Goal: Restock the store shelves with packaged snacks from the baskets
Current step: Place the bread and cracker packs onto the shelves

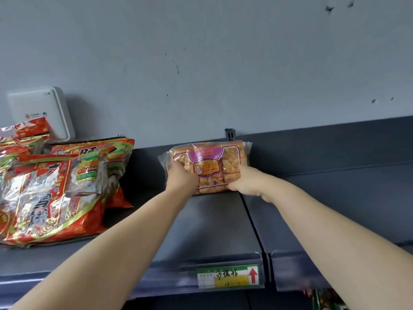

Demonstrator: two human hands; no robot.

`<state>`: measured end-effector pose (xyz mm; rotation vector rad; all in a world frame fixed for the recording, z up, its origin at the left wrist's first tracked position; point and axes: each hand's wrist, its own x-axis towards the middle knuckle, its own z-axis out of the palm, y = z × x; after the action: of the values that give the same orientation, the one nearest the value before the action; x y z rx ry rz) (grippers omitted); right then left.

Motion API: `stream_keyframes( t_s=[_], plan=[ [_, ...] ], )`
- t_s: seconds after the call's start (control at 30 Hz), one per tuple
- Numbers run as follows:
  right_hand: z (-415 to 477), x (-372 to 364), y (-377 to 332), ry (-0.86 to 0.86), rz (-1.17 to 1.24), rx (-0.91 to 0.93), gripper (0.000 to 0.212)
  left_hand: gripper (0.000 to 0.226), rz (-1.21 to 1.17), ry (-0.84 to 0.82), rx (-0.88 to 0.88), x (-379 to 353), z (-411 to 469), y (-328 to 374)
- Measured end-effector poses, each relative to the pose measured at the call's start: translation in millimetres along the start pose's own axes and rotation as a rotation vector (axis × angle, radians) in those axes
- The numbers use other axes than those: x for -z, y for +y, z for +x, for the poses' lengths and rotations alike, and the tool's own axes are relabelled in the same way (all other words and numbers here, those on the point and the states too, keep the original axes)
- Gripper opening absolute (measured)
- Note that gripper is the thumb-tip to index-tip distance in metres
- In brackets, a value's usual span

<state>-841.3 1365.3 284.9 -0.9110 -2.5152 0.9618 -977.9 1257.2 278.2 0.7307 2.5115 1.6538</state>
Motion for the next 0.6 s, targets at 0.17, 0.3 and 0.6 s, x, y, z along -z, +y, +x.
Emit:
stream_keyframes(
  t_s=[0.17,0.3,0.6],
  plan=[
    [-25.0,23.0,20.8,0.073,-0.151,0.077,0.031,0.050,0.001,-0.106,-0.065,-23.5,-36.7,20.9],
    [-40.3,30.1,38.2,0.147,-0.261,0.120,0.040,0.043,0.151,-0.161,-0.202,-38.1,-77.6,32.7],
    [-114.2,37.3,67.1,0.257,-0.472,0.126,0.040,0.032,0.520,-0.156,-0.415,-14.5,-153.6,35.1]
  ],
)
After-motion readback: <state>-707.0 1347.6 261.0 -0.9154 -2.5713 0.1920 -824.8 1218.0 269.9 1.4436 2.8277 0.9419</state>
